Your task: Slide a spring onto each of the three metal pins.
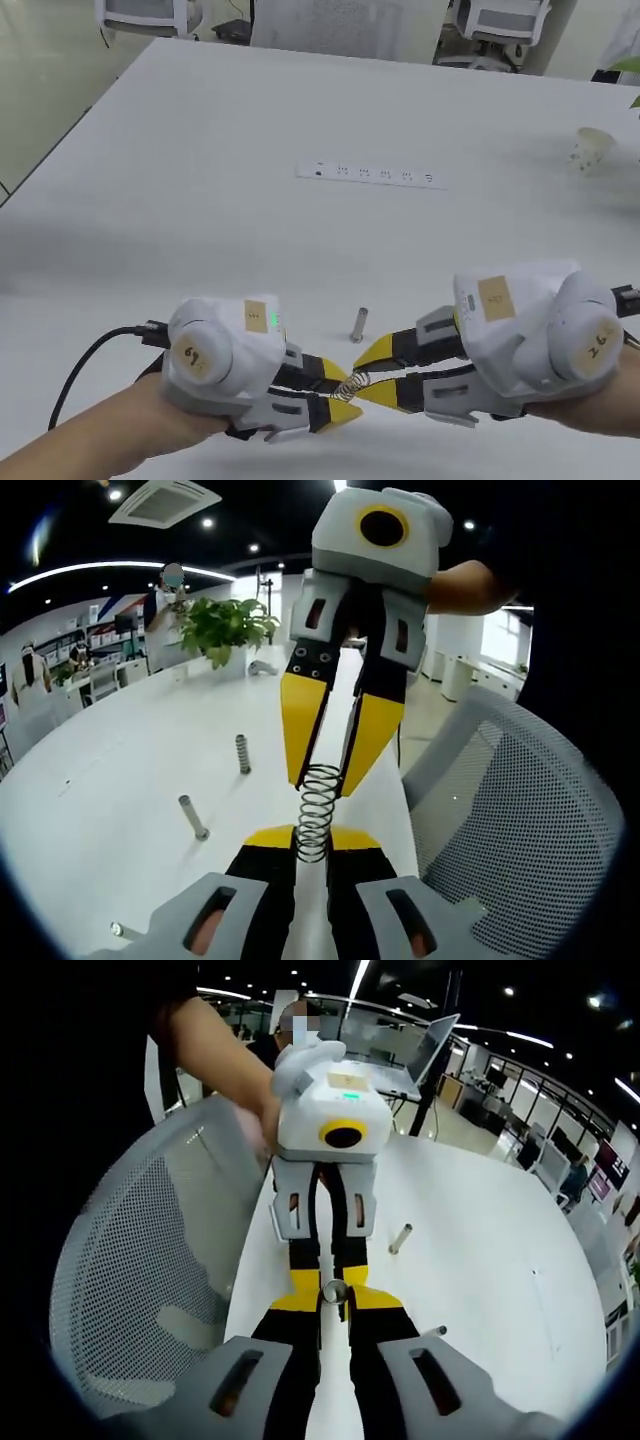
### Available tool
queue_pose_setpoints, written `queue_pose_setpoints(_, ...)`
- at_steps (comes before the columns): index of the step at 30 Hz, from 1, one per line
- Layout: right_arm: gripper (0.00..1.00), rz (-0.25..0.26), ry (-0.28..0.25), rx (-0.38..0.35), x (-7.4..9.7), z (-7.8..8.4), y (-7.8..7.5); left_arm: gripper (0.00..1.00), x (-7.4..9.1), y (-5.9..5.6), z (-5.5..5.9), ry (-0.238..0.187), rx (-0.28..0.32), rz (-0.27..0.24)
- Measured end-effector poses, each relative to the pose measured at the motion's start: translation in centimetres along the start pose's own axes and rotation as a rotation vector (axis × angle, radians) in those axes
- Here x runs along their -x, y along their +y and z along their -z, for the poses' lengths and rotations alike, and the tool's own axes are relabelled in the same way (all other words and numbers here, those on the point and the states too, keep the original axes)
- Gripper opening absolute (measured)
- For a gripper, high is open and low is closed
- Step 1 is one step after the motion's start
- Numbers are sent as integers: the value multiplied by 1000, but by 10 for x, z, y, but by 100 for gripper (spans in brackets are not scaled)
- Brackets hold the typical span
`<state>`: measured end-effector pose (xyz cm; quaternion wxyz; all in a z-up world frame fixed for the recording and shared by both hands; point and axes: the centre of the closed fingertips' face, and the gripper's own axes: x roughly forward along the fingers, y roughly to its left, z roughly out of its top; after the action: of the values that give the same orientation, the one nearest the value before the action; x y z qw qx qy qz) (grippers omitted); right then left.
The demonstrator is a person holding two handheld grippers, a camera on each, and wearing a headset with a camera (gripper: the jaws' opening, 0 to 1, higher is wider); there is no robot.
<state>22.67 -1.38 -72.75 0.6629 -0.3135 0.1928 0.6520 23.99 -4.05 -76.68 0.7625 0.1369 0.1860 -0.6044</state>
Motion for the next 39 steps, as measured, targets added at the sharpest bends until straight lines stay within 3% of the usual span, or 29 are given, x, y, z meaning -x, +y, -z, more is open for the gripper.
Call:
queue_pose_setpoints(4, 7, 13, -39, -45, 0, -4, -2, 2, 1, 1, -3, -23, 19, -8)
queue_pose_setpoints(14, 7, 30, -77, -63, -2, -11, -2, 2, -2, 0, -6, -34, 14, -7)
queue_pose_setpoints(16, 7, 38, -104, -89, -4, -15, -3, 3, -2, 1, -8, -44, 23, -7)
queue_pose_setpoints(27, 7, 41, -101, -56, -5, -17, -2, 3, 1, 0, -7, -47, 43, -20)
queue_pose_setpoints(39, 7, 58, -128, -80, -3, -19, -3, 7, 4, -2, -6, -48, 71, -23)
